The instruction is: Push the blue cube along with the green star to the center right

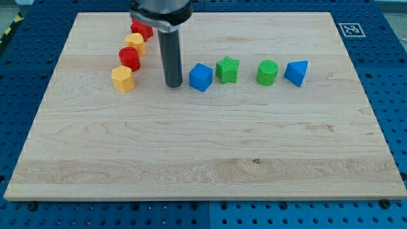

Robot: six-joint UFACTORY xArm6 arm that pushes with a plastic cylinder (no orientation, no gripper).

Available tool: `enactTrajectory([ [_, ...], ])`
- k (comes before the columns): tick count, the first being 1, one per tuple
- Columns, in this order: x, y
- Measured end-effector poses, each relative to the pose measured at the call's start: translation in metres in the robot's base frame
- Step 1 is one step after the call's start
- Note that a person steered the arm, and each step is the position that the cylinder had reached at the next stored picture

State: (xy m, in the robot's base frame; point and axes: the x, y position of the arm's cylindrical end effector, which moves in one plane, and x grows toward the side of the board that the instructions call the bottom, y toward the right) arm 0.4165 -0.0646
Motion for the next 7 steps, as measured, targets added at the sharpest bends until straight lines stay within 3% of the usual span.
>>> enactTrajectory([
  [3, -0.034, 0.063],
  [7, -0.037, 0.150],
])
